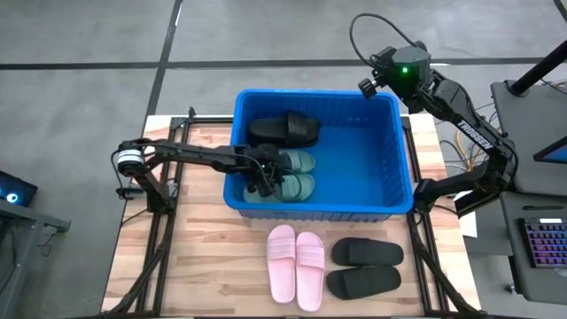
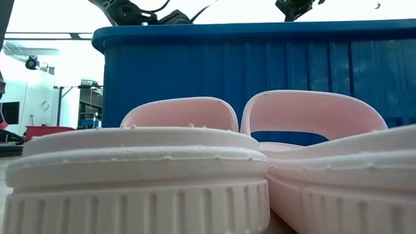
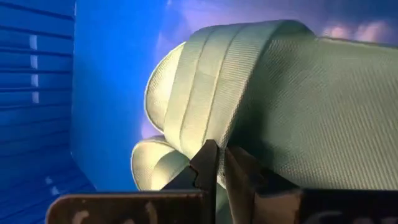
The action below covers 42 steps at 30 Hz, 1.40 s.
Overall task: Pick and place slides into bin
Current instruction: Put the green slipper into the blue bin, then put the pink slipper into the blue bin
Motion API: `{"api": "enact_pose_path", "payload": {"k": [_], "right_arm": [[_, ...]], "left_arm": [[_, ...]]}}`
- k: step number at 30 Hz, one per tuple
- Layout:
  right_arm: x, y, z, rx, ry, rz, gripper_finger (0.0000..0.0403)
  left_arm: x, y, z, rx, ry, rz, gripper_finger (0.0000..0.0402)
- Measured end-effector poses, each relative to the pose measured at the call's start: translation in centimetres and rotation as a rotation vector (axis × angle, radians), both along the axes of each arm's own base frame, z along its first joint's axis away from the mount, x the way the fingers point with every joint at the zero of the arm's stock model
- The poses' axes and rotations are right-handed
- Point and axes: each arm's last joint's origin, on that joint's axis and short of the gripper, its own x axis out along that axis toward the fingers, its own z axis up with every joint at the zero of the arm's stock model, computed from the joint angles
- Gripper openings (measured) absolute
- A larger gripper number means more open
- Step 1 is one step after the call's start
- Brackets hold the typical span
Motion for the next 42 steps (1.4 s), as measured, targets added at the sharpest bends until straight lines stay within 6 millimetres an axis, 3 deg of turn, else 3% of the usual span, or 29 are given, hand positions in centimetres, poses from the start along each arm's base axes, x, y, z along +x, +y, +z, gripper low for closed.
{"api": "enact_pose_path", "payload": {"k": [19,34,42], "right_arm": [[0.0,0.0,0.0,0.002,-0.006,-0.002,0.0073],[0.0,0.0,0.0,0.003,-0.006,-0.003,0.0073],[0.0,0.0,0.0,0.003,-0.005,-0.002,0.0073]], "left_arm": [[-0.8,-0.1,-0.5,-0.01,0.063,0.047,0.0004],[-1.3,-0.2,0.0,-0.067,0.111,0.117,0.0134],[-2.0,-0.1,2.1,0.01,0.058,0.174,0.0159]]}}
